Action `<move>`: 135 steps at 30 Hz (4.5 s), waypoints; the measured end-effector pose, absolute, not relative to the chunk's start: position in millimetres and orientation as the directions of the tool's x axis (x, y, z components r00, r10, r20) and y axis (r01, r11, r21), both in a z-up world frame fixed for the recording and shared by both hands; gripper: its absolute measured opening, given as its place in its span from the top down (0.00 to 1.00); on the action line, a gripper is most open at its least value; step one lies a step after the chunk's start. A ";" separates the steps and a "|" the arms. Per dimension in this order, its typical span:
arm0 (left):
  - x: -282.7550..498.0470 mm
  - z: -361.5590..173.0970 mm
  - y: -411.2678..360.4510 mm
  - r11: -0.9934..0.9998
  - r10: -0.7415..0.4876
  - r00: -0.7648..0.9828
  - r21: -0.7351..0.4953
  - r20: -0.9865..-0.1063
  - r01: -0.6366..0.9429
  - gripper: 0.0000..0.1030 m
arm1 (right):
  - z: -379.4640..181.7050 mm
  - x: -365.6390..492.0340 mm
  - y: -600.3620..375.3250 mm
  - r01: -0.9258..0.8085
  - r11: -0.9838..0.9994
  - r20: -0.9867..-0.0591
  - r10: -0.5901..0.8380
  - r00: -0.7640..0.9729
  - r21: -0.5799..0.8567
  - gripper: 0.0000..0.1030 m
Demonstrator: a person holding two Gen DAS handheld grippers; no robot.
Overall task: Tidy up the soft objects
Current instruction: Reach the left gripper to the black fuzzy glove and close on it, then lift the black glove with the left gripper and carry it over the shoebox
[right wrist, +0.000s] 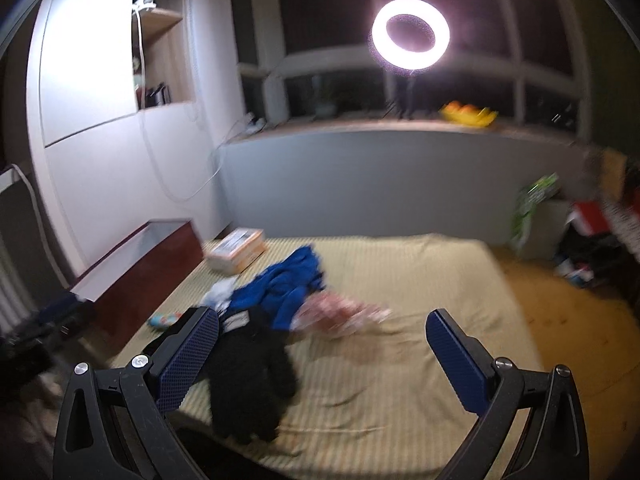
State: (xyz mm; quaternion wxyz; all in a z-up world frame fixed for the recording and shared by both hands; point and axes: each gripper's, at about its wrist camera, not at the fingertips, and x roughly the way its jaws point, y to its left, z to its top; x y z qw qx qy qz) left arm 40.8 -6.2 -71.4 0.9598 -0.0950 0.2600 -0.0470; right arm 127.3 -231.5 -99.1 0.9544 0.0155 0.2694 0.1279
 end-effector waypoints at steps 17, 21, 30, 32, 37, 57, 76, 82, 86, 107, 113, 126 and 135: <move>72.8 -146.1 -40.7 0.909 -0.376 0.665 -0.398 -0.646 0.126 0.17 | -175.6 206.1 -201.1 -0.404 0.844 -0.750 0.512 0.418 0.352 0.00; 83.8 -157.5 -46.2 0.897 -0.405 0.636 -0.420 -0.656 0.138 0.17 | -187.9 221.1 -191.3 -0.398 0.828 -0.769 0.536 0.348 0.396 0.01; 105.9 -176.8 -50.2 0.883 -0.436 0.592 -0.451 -0.678 0.134 0.17 | -215.7 243.1 -169.2 -0.384 0.813 -0.805 0.544 0.235 0.437 0.05; 109.5 -180.4 -50.5 0.876 -0.447 0.584 -0.463 -0.678 0.133 0.17 | -220.7 246.0 -165.0 -0.386 0.814 -0.815 0.538 0.217 0.435 0.08; 114.3 -184.0 -52.4 0.867 -0.464 0.581 -0.476 -0.668 0.146 0.19 | -231.6 250.8 -157.8 -0.396 0.815 -0.834 0.521 0.183 0.423 0.20; 113.7 -168.9 -62.1 0.825 -0.544 0.584 -0.510 -0.602 0.243 0.49 | -216.9 228.1 -161.6 -0.414 0.811 -0.823 0.528 0.211 0.414 0.76; 115.1 -174.1 -91.6 0.783 -0.615 0.522 -0.535 -0.591 0.318 0.49 | -205.3 202.1 -193.4 -0.372 0.860 -0.844 0.461 0.275 0.348 0.75; 107.6 -186.3 -106.4 0.767 -0.636 0.501 -0.550 -0.587 0.330 0.52 | -210.5 188.0 -200.3 -0.387 0.882 -0.865 0.399 0.305 0.270 0.79; 104.6 -189.3 -118.8 0.749 -0.660 0.479 -0.556 -0.579 0.360 0.53 | -213.0 174.2 -214.2 -0.363 0.893 -0.861 0.389 0.327 0.266 0.83; 102.9 -135.9 -144.9 0.707 -0.706 0.521 -0.509 -0.479 0.491 0.57 | -148.3 134.0 -239.3 -0.331 0.930 -0.790 0.322 0.522 0.161 0.85; 96.1 -102.5 -103.8 0.759 -0.647 0.615 -0.453 -0.450 0.467 0.58 | -117.9 141.4 -204.1 -0.409 0.900 -0.753 0.371 0.544 0.148 0.85; 94.7 -52.2 8.6 0.901 -0.414 0.801 -0.321 -0.433 0.292 0.59 | -65.3 178.8 -63.5 -0.645 0.750 -0.684 0.548 0.481 0.147 0.85; 99.2 -40.1 106.5 0.959 -0.212 0.872 -0.267 -0.441 0.098 0.59 | -52.7 215.4 55.0 -0.752 0.619 -0.651 0.670 0.356 0.226 0.85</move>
